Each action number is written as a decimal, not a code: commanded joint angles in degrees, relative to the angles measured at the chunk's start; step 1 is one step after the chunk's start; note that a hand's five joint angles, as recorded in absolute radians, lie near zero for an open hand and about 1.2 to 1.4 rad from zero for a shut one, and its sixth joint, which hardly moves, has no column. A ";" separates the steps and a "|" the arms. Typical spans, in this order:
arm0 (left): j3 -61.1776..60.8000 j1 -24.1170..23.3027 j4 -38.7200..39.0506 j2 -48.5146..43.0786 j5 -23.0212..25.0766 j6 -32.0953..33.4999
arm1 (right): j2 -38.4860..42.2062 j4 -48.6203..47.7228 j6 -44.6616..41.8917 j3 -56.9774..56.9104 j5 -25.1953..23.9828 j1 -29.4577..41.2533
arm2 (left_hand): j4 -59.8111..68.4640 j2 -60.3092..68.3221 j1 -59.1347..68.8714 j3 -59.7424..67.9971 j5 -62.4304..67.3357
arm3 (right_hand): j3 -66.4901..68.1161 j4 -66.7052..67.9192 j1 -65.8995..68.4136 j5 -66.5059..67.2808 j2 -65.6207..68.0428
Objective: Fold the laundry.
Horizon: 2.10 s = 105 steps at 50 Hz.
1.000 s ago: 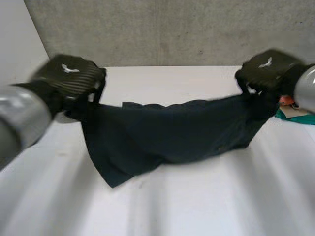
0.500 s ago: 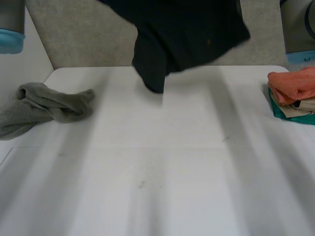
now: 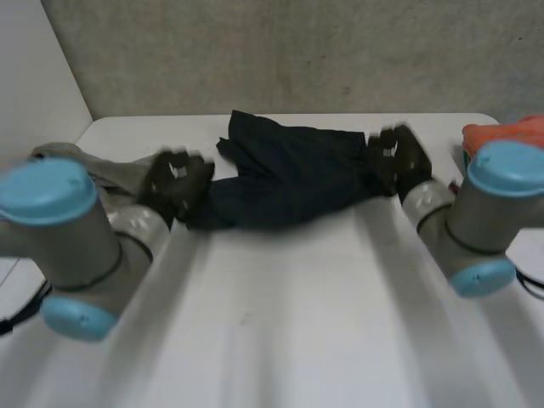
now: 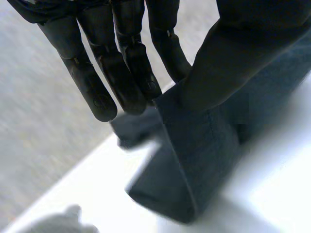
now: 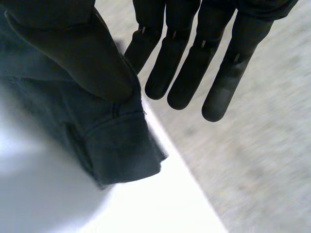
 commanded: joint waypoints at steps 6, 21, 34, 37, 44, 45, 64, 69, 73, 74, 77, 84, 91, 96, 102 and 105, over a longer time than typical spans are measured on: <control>-10.51 -1.03 -19.20 15.90 0.47 4.66 | -10.00 25.44 -6.10 7.69 -1.77 -2.26 | 11.09 11.36 16.28 11.66 12.31 | 11.88 11.37 16.28 11.06 12.18; -16.49 -10.00 -53.59 33.06 1.62 14.60 | -33.65 57.37 -33.19 25.28 -8.62 -11.49 | 11.09 11.36 16.28 11.66 12.31 | 11.88 11.37 16.28 11.06 12.18; -3.58 -6.84 -39.70 15.05 -1.29 14.07 | -25.04 46.47 -18.15 21.23 -9.25 -9.65 | -52.61 -52.34 -47.42 -52.04 -51.39 | 11.88 11.37 16.28 11.06 12.18; -0.94 -5.61 -37.07 12.85 -1.29 12.50 | -24.69 44.89 -17.80 21.94 -8.89 -9.30 | -56.86 -56.58 -51.66 -56.29 -55.63 | 11.88 11.37 16.28 11.06 12.18; 4.51 -1.30 -24.24 4.86 1.61 8.36 | -25.04 41.81 -17.36 23.70 -8.98 -8.33 | -44.59 -44.31 -39.39 -44.01 -43.36 | 11.88 11.37 16.28 11.06 12.18; 5.39 -0.77 -22.93 3.54 2.22 8.27 | -25.04 41.55 -17.27 23.78 -8.98 -8.15 | -43.57 -43.30 -38.38 -43.00 -42.35 | 11.88 11.37 16.28 11.06 12.18; 24.73 3.10 -17.99 -19.32 10.31 8.01 | -26.27 38.82 -14.72 26.33 -8.81 -7.62 | -28.59 -28.32 -23.40 -28.02 -27.37 | 11.88 11.37 16.28 11.06 12.18; 25.52 2.75 -16.85 -20.64 11.37 8.10 | -26.45 38.73 -14.63 26.77 -8.98 -7.71 | -30.11 -29.83 -24.91 -29.53 -28.88 | 11.88 11.37 16.28 11.06 12.18; 26.14 2.13 -14.83 -21.96 11.46 8.18 | -26.53 38.73 -14.63 27.04 -8.98 -7.71 | -30.11 -29.83 -24.91 -29.53 -28.88 | 11.88 11.37 16.28 11.06 12.18; 26.22 2.04 -14.65 -22.22 11.46 8.18 | -26.53 38.73 -14.63 27.12 -8.98 -7.80 | -30.11 -29.83 -24.91 -29.53 -28.88 | 11.88 11.37 16.28 11.06 12.18; 26.58 1.61 -14.04 -23.37 11.11 8.18 | -26.53 38.64 -14.63 27.30 -8.98 -7.71 | -29.27 -29.00 -24.08 -28.70 -28.05 | 11.88 11.37 16.28 11.06 12.18; 26.31 1.08 -14.04 -22.76 9.53 9.94 | -26.62 38.03 -14.28 27.74 -8.98 -7.63 | 11.09 11.36 16.28 11.66 12.31 | 11.88 11.37 16.28 11.06 12.18; 24.47 1.25 -16.23 -18.54 -2.33 15.56 | -26.62 37.50 -14.20 27.56 -8.98 -7.27 | 11.09 11.36 16.28 11.66 12.31 | 11.88 11.37 16.28 11.06 12.18; 19.55 0.37 -18.25 -14.15 -6.47 21.80 | -26.71 37.33 -13.58 27.39 -8.98 -6.75 | 11.09 11.36 16.28 11.66 12.31 | 11.88 11.37 16.28 11.06 12.18; 16.91 -0.50 -18.25 -12.82 -10.50 28.91 | -26.80 37.15 -13.05 27.21 -8.81 -6.22 | 11.09 11.36 16.28 11.66 12.31 | 11.88 11.37 16.28 11.06 12.18; 17.35 -0.59 -18.17 -13.61 -11.39 30.24 | -26.80 37.06 -13.05 27.04 -8.81 -5.69 | 11.09 11.36 16.28 11.66 12.31 | 11.88 11.37 16.28 11.06 12.18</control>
